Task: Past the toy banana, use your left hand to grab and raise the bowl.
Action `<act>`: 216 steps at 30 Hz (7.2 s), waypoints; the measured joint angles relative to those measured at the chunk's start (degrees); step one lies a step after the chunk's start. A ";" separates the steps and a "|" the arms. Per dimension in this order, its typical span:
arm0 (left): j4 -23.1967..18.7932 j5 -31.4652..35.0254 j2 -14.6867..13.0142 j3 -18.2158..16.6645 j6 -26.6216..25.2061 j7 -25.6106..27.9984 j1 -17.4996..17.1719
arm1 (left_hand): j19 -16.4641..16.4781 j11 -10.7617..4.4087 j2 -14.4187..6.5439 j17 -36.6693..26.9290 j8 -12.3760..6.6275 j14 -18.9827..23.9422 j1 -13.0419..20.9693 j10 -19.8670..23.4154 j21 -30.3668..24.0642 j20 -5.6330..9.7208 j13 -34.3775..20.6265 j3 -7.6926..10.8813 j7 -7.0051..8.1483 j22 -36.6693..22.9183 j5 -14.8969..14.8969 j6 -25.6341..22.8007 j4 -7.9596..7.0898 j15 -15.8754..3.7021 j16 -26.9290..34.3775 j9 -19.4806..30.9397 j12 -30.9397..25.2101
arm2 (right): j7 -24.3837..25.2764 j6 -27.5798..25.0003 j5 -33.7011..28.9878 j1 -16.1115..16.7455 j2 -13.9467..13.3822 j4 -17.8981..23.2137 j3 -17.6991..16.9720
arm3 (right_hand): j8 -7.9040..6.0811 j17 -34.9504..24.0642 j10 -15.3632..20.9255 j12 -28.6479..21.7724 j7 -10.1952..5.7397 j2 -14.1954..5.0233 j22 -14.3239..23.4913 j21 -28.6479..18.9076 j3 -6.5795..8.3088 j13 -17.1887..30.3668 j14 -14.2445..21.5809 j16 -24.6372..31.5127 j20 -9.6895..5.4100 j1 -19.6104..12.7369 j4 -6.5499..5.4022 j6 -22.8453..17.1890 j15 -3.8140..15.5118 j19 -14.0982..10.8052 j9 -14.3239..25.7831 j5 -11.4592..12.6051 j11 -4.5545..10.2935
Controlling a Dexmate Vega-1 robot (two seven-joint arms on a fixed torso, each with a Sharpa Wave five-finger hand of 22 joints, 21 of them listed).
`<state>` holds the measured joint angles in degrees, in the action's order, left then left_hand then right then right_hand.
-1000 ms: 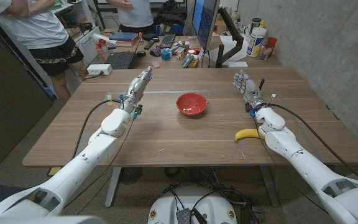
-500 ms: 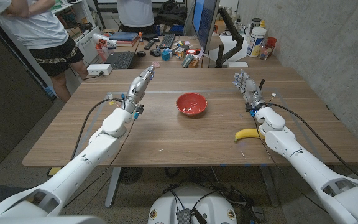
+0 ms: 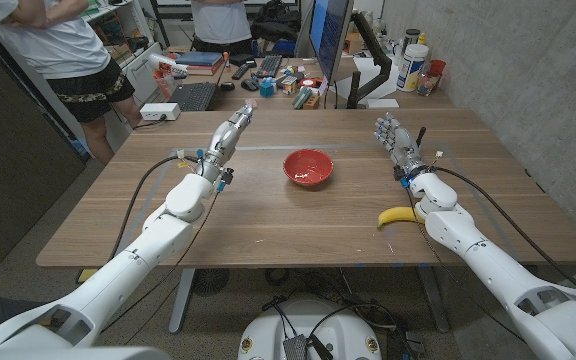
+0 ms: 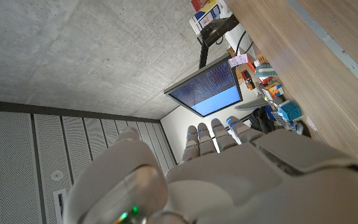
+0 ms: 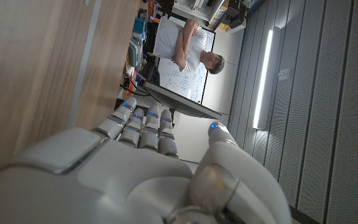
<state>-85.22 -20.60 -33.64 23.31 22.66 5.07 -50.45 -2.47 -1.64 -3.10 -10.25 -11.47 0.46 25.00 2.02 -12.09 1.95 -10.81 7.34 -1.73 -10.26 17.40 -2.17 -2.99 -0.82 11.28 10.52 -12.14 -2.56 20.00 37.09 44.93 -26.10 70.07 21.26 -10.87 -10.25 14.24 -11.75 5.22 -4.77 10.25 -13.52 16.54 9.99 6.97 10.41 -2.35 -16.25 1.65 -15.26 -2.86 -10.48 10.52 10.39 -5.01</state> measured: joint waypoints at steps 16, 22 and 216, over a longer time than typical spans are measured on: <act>-2.65 4.32 -1.26 0.65 -2.03 2.05 -0.24 | 0.00 0.00 -0.15 0.00 0.00 0.00 0.76 0.00 0.00 0.00 0.01 -0.18 0.00 0.00 0.00 0.00 0.17 0.00 0.00 0.00 0.00 | 0.11 0.14 0.01 0.39 -0.46 0.65 -0.06 | 0.00 0.00 -0.01 0.00 0.00 -0.01 0.00 0.00 0.00 0.00 0.00 0.00 0.00 0.02 0.00 0.00 0.00 0.00 0.00 0.00 0.00; -3.85 5.11 -1.81 0.69 -2.36 2.38 -0.59 | 0.00 0.00 -0.15 0.00 0.00 0.00 0.76 0.00 0.00 0.00 0.01 0.06 0.00 0.00 0.00 0.00 0.40 0.00 0.00 0.00 0.00 | 0.21 -0.02 -0.08 0.48 -0.68 1.01 -0.09 | 0.00 0.00 -0.01 0.00 0.00 -0.22 0.00 0.24 0.00 0.00 -0.01 0.00 0.00 0.22 0.00 0.00 0.01 0.00 0.00 0.00 0.01; -25.79 50.15 -8.62 13.71 -31.84 4.32 2.86 | 0.21 -1.12 2.56 0.01 -0.44 1.19 12.96 2.35 0.00 -0.21 -0.27 0.79 0.81 -0.29 -0.66 -2.04 8.21 -0.24 -0.32 0.28 0.00 | -1.41 2.66 1.31 -0.13 0.14 -0.31 -1.36 | 0.00 0.00 -0.02 0.00 -0.30 -0.36 0.00 1.44 -0.56 0.28 0.71 0.00 0.20 1.00 0.56 -0.30 -0.09 -0.21 0.00 0.00 0.01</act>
<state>-111.01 29.55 -42.26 37.03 -9.19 9.39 -47.58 -2.27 -2.76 -0.54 -10.25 -11.91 1.65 37.97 4.37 -12.08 1.74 -11.08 8.13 -0.92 -10.55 16.73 -4.21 5.22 -1.06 10.95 10.80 -12.14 -3.97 22.66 38.40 44.80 -25.95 69.76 19.90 -10.87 -10.25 14.22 -11.75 4.92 -5.13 10.25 -12.08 15.98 10.27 7.68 10.41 -2.15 -15.24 2.20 -15.56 -2.95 -10.69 10.52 10.39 -5.00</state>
